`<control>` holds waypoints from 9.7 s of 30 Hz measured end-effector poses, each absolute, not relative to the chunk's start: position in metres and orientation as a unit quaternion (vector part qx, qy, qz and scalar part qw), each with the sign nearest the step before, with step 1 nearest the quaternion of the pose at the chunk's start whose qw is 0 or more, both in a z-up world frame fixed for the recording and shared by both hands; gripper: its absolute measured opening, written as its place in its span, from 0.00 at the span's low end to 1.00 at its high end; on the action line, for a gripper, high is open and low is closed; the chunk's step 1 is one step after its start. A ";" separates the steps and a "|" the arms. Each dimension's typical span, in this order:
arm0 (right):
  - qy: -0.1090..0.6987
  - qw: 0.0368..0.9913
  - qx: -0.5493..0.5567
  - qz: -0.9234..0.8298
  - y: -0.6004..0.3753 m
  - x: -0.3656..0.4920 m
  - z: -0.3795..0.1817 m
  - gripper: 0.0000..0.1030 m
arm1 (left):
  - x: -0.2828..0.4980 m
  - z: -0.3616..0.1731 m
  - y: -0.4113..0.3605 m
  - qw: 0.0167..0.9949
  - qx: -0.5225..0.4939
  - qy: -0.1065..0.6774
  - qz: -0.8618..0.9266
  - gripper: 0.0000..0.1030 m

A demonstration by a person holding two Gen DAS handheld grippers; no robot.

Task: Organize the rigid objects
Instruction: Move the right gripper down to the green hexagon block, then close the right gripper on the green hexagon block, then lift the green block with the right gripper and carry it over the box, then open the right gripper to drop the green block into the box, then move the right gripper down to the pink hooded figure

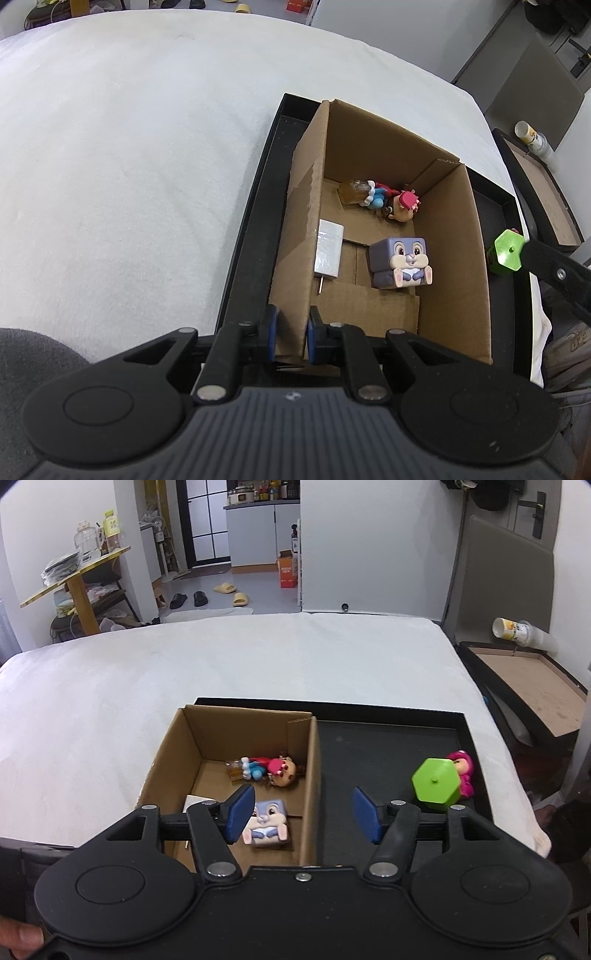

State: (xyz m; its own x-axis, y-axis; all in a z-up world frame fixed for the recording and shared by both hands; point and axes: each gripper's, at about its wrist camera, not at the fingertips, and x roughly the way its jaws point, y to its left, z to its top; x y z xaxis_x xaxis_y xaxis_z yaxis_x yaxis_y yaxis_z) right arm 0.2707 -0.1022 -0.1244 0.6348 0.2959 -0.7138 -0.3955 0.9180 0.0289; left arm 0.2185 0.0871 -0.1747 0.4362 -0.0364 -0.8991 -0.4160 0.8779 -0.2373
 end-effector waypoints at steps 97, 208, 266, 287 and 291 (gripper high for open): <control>0.256 0.944 -0.173 0.119 -0.183 0.341 -0.257 0.53 | 0.238 -0.182 0.042 0.808 -0.078 0.555 0.180 0.10; 0.373 0.858 -0.080 0.344 -0.011 0.313 -0.133 0.59 | 0.200 -0.180 0.098 0.807 -0.273 0.507 0.132 0.12; 0.372 0.895 -0.056 0.241 -0.153 0.301 -0.150 0.81 | 0.211 -0.174 0.074 0.813 -0.217 0.518 0.157 0.11; 0.350 0.917 -0.027 0.188 -0.201 0.344 -0.190 0.79 | 0.225 -0.178 0.054 0.804 -0.176 0.532 0.198 0.09; 0.346 0.923 -0.032 0.168 -0.206 0.358 -0.205 0.79 | 0.227 -0.180 0.054 0.803 -0.167 0.537 0.200 0.09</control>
State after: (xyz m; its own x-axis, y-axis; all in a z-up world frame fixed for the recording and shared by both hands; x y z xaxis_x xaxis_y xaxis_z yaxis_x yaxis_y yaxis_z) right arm 0.3580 -0.2056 -0.2049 0.7043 0.2881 -0.6488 -0.3326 0.9413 0.0569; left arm 0.2269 0.0539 -0.1800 0.3436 0.1429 -0.9282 -0.5006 0.8641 -0.0523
